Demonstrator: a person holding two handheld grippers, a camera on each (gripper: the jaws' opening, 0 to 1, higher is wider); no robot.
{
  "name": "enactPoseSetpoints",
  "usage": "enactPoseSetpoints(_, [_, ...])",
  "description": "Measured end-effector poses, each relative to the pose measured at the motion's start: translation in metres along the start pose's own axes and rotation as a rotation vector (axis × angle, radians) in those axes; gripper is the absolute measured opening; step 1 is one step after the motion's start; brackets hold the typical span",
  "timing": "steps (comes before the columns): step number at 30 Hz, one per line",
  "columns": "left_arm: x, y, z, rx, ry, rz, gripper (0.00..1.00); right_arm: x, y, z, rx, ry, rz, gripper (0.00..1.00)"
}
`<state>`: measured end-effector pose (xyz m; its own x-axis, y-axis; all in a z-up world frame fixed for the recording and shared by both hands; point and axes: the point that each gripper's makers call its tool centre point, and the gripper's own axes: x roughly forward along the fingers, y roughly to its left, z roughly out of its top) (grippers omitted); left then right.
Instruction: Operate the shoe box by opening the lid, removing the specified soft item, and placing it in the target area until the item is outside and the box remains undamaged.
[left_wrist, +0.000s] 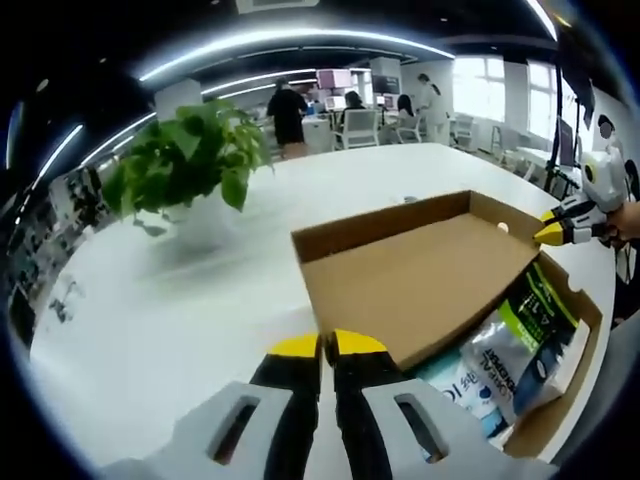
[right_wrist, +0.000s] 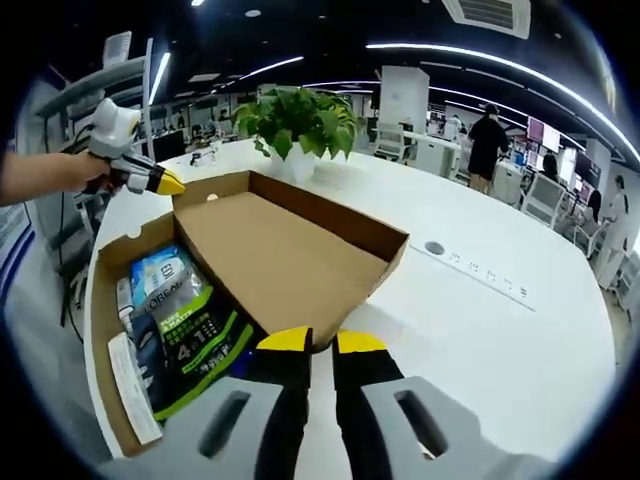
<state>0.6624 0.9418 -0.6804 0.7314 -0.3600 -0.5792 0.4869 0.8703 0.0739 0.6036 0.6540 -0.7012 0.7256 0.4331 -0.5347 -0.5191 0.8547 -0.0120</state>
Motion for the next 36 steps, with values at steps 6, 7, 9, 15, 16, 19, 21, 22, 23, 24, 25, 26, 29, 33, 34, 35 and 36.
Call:
enactPoseSetpoints(6, [0.007, 0.0, -0.001, 0.007, 0.025, -0.004, 0.01, 0.0, 0.0, -0.001, 0.011, 0.009, -0.003, 0.08])
enactPoseSetpoints(7, [0.007, 0.0, -0.001, 0.007, 0.027, -0.004, 0.01, 0.001, 0.0, -0.002, 0.006, 0.015, -0.003, 0.08])
enactPoseSetpoints(9, [0.008, 0.0, -0.002, 0.002, 0.031, -0.005, 0.01, 0.001, 0.002, -0.003, -0.014, 0.018, -0.008, 0.08])
enactPoseSetpoints(15, [0.011, 0.001, -0.003, -0.021, 0.041, -0.009, 0.01, -0.002, 0.002, -0.003, -0.022, 0.024, -0.015, 0.09])
enactPoseSetpoints(16, [0.011, 0.001, -0.003, -0.021, 0.042, -0.009, 0.01, -0.004, 0.002, -0.003, -0.024, 0.026, -0.014, 0.08])
enactPoseSetpoints(19, [0.011, 0.0, -0.003, -0.018, 0.048, -0.008, 0.02, -0.01, 0.004, -0.006, -0.033, 0.034, -0.011, 0.08])
enactPoseSetpoints(21, [0.011, -0.002, -0.003, -0.005, 0.056, -0.008, 0.02, -0.014, 0.005, -0.007, -0.035, 0.036, -0.01, 0.09])
enactPoseSetpoints(22, [0.011, -0.002, -0.003, 0.001, 0.059, -0.007, 0.02, -0.016, 0.005, -0.007, -0.039, 0.035, -0.011, 0.09])
enactPoseSetpoints(23, [0.01, -0.002, -0.003, 0.003, 0.062, -0.007, 0.02, -0.019, 0.004, -0.007, -0.041, 0.034, -0.016, 0.1])
enactPoseSetpoints(24, [0.01, -0.002, -0.003, 0.005, 0.065, -0.007, 0.02, -0.02, 0.004, -0.007, -0.039, 0.032, -0.017, 0.11])
enactPoseSetpoints(25, [0.009, -0.003, -0.003, 0.006, 0.068, -0.008, 0.02, -0.023, 0.004, -0.006, -0.03, 0.028, -0.018, 0.11])
enactPoseSetpoints(26, [0.008, -0.003, -0.003, 0.008, 0.068, -0.008, 0.03, -0.024, 0.005, -0.006, -0.02, 0.024, -0.015, 0.11])
enactPoseSetpoints(29, [0.005, -0.004, -0.004, 0.008, 0.068, -0.009, 0.04, -0.031, 0.01, -0.002, 0.005, 0.013, -0.002, 0.12])
enactPoseSetpoints(33, [-0.003, -0.005, -0.002, -0.001, 0.058, -0.01, 0.07, -0.036, 0.015, -0.001, 0.055, 0.029, 0.004, 0.13])
enactPoseSetpoints(34, [-0.004, -0.006, -0.001, -0.001, 0.057, -0.009, 0.08, -0.036, 0.016, -0.002, 0.074, 0.034, 0.01, 0.12])
enactPoseSetpoints(35, [-0.007, -0.007, 0.0, -0.002, 0.054, -0.008, 0.08, -0.036, 0.019, -0.001, 0.086, 0.032, 0.021, 0.13])
enactPoseSetpoints(36, [-0.009, -0.007, 0.001, -0.003, 0.052, -0.009, 0.09, -0.037, 0.02, 0.0, 0.086, 0.032, 0.022, 0.14])
